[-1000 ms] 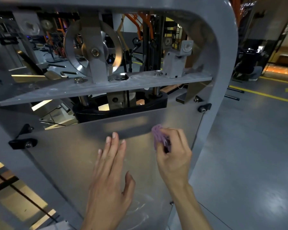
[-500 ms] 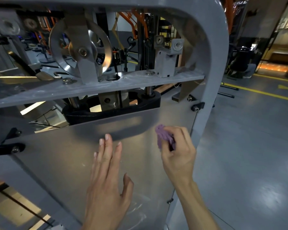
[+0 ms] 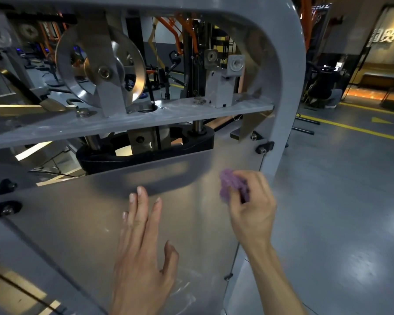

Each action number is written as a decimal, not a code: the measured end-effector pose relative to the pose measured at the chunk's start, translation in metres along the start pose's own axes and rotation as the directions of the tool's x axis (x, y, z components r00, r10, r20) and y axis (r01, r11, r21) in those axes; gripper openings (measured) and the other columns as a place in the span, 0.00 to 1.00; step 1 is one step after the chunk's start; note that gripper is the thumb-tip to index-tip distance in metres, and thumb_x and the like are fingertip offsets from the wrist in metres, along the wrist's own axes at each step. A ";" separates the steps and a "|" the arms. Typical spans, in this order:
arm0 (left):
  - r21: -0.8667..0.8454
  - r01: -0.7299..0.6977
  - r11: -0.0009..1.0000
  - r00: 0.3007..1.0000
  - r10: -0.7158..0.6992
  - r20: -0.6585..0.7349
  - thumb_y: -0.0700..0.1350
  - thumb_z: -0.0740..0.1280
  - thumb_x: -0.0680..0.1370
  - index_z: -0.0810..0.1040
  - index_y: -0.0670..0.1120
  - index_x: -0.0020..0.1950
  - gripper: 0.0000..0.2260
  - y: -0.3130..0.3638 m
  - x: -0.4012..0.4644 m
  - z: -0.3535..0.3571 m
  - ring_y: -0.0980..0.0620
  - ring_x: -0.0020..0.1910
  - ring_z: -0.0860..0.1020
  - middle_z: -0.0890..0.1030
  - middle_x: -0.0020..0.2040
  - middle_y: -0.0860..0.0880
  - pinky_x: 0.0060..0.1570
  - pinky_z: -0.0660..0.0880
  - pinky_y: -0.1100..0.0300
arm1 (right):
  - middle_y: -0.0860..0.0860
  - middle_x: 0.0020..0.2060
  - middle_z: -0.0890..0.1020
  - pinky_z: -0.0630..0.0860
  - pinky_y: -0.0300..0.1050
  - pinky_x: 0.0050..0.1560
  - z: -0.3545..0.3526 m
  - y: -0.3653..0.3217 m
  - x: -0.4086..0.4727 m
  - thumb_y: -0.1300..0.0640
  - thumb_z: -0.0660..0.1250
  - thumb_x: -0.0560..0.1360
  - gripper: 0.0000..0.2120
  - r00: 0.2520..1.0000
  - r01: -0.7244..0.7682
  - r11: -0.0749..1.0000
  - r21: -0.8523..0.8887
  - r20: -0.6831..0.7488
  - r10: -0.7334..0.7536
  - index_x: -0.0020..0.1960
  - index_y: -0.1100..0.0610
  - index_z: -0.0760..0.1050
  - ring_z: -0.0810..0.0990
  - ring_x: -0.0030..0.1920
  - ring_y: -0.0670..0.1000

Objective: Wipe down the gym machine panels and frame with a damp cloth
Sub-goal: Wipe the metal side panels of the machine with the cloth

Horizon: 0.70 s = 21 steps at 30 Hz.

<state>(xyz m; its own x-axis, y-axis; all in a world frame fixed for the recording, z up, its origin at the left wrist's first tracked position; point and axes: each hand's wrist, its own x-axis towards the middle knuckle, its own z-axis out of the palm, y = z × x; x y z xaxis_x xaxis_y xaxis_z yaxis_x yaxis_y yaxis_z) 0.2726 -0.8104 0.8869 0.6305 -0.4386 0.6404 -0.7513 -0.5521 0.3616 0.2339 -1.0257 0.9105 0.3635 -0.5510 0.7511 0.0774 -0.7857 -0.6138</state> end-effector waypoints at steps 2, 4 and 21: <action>0.005 -0.004 1.000 1.000 0.004 0.005 0.47 0.59 0.75 0.62 0.40 0.82 0.34 -0.001 0.000 -0.002 0.44 0.84 0.51 0.52 0.85 0.44 0.78 0.53 0.46 | 0.47 0.45 0.78 0.74 0.43 0.40 -0.013 0.018 0.016 0.67 0.72 0.75 0.09 0.993 -0.080 0.997 -0.022 -0.086 0.077 0.52 0.56 0.80 0.75 0.41 0.44; 0.009 -0.004 1.000 1.000 0.004 0.007 0.47 0.59 0.76 0.62 0.40 0.82 0.34 -0.001 0.000 -0.002 0.44 0.84 0.51 0.52 0.85 0.44 0.79 0.52 0.47 | 0.47 0.45 0.78 0.74 0.46 0.41 -0.019 0.027 0.026 0.66 0.71 0.75 0.09 0.980 -0.139 0.990 -0.021 -0.150 0.134 0.53 0.56 0.80 0.75 0.41 0.45; -0.023 -0.008 1.000 1.000 0.007 -0.013 0.46 0.59 0.75 0.62 0.39 0.82 0.34 0.000 0.000 -0.003 0.44 0.84 0.52 0.54 0.85 0.44 0.80 0.52 0.48 | 0.45 0.39 0.83 0.76 0.37 0.41 -0.017 0.023 0.007 0.58 0.73 0.77 0.04 0.916 -0.389 0.911 0.134 -0.045 0.398 0.48 0.49 0.80 0.80 0.40 0.46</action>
<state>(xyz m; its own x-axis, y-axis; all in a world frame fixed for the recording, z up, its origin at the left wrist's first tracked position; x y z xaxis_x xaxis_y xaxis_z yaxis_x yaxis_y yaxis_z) 0.2721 -0.8084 0.8892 0.6223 -0.4333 0.6519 -0.7605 -0.5319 0.3724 0.2227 -1.0524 0.9058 0.3219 -0.8302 0.4551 0.0538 -0.4638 -0.8843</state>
